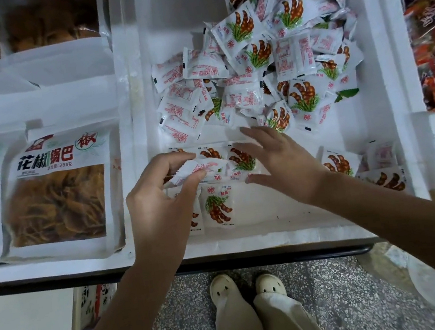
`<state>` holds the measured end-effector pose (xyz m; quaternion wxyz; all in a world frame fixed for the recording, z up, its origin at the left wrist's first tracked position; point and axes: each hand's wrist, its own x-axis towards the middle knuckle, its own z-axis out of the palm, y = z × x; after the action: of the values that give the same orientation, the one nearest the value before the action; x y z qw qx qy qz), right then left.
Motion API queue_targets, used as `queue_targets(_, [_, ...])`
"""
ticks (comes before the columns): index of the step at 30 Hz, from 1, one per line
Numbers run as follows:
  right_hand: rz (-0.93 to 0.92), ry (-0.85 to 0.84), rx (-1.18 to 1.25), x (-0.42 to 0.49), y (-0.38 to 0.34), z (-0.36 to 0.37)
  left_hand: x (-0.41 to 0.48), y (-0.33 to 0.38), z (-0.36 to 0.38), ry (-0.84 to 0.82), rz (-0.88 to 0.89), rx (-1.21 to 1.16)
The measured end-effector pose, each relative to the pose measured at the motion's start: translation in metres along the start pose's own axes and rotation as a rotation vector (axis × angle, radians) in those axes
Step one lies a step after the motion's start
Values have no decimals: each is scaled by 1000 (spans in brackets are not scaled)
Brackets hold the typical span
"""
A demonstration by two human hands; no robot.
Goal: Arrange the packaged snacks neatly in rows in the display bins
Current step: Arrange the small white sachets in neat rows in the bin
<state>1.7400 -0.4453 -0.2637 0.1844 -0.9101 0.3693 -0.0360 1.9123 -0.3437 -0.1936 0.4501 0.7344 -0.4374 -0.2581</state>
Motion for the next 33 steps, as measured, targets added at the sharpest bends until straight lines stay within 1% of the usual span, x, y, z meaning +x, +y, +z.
queue_targets(1, [70,59,164,-3,-5,-7,0,0,3,-24,-32,-26])
queue_targets(2, [186,64,396,-7,-13,-16,0,0,5,-57,-48,-41])
queue_targets(3, [330,-23,664,-10,-19,-23,0,0,9,-96,-35,-46])
queue_targets(4, [473,-160,932,-14,-23,-30,-1,0,13,-130,21,-37])
queue_targets(5, [592,-293,1156,-19,-23,-34,-1,-2,17,-159,120,-18])
queue_targets(6, [660,-384,1336,-24,-22,-37,-3,-4,22,-193,242,19])
queue_targets(7, [681,-418,1466,-27,-19,-38,-4,-6,29,-233,356,62])
queue_targets(8, [696,-393,1551,-30,-15,-38,-6,-9,35,-273,441,106])
queue_targets(9, [720,-331,1595,-31,-11,-38,-7,-12,40,-321,492,137])
queue_targets(10, [756,-253,1585,-30,-6,-37,-8,-14,44,-369,512,157])
queue_targets(11, [787,-169,1510,-29,0,-34,-8,-16,46,-415,514,172])
queue_targets(13, [767,-32,1197,-27,12,-30,-4,-23,46,-477,468,242])
queue_targets(14, [721,-5,1012,-27,16,-27,-1,-27,44,-487,440,319])
queue_targets(16, [592,-52,682,-28,17,-27,8,-36,41,-532,415,510])
queue_targets(18, [483,-149,469,-28,13,-26,17,-46,38,-639,426,670])
queue_targets(20, [444,-213,450,-27,7,-21,22,-58,38,-703,451,756])
queue_targets(23, [461,-237,554,-20,0,-7,25,-66,38,-701,457,744])
queue_targets(29, [480,-112,552,-15,-6,7,22,-76,45,-603,527,788])
queue_targets(30, [504,-102,580,-15,-6,9,22,-77,46,-589,535,799])
queue_targets(33, [624,-84,781,-16,-12,11,20,-79,49,-569,546,815])
